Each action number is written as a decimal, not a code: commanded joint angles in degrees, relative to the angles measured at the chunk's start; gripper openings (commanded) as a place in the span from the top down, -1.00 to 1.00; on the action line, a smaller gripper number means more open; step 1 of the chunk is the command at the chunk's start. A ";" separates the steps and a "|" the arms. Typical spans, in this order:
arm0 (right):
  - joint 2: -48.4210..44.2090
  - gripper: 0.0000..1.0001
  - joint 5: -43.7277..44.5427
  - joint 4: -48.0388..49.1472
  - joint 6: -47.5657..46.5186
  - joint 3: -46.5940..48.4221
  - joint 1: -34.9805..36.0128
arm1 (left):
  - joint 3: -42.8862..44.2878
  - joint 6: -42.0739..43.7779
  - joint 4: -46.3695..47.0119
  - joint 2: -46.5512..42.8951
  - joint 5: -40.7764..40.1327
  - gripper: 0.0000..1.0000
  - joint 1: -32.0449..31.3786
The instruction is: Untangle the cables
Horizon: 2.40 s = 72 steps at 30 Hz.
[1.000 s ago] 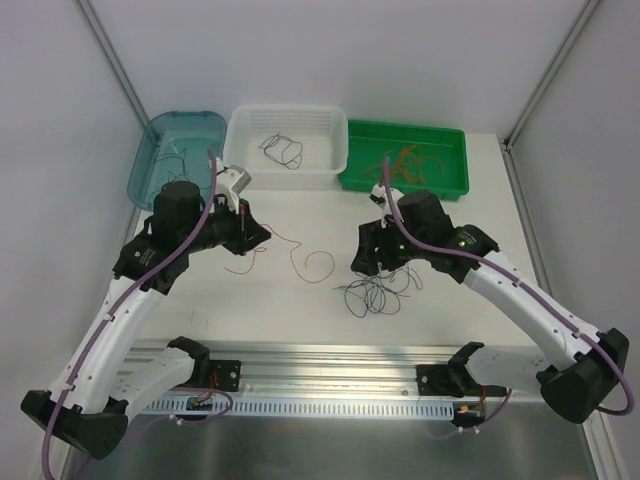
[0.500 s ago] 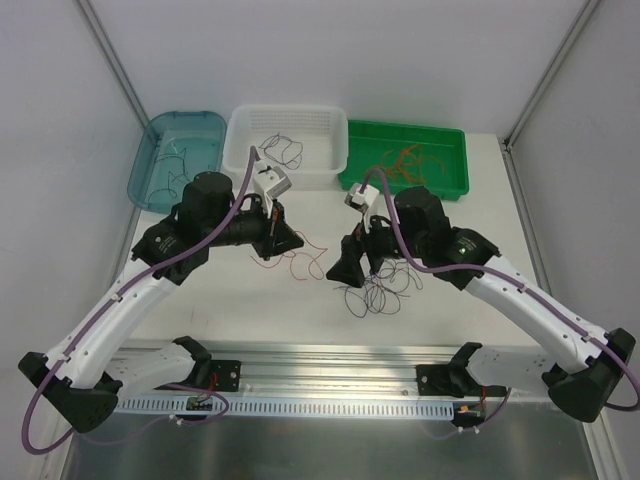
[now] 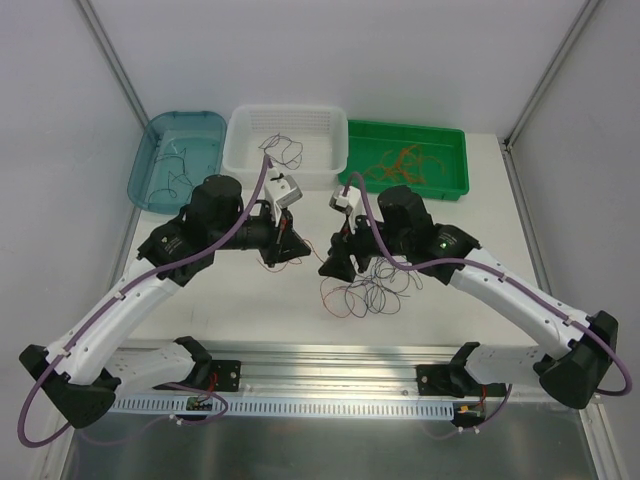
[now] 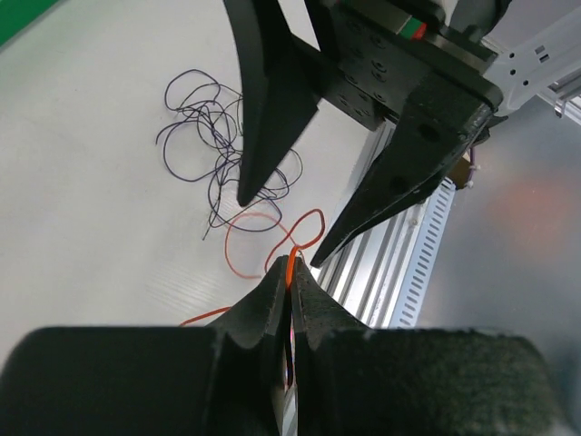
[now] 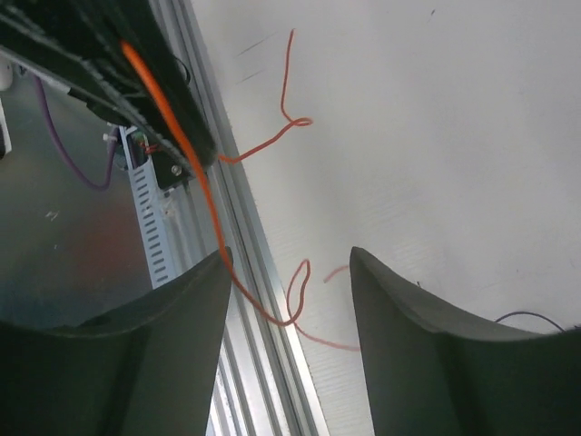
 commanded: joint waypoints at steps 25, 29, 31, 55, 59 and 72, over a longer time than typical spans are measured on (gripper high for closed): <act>-5.07 0.99 16.44 -5.78 -2.76 7.53 -5.79 | -9.15 -2.09 7.92 -10.45 -20.84 -0.71 -0.55; -4.90 0.99 24.26 -7.10 -2.76 13.07 -8.43 | -14.68 -2.45 10.29 -13.01 -24.98 -0.98 -0.55; -4.11 0.99 25.41 -6.49 -3.02 16.40 -10.53 | -16.10 -2.27 10.30 -13.10 -27.07 -0.98 -0.55; 31.90 0.99 38.43 19.44 5.94 35.22 -31.11 | -29.99 2.74 13.20 -5.28 -46.42 -0.98 -0.37; 39.39 0.99 38.07 24.09 9.19 37.77 -31.82 | -30.08 2.74 13.20 -4.23 -45.28 -0.98 -0.46; 53.56 0.68 38.95 19.97 25.98 39.82 -33.93 | -29.55 3.71 13.11 -2.38 -43.00 -0.98 -0.46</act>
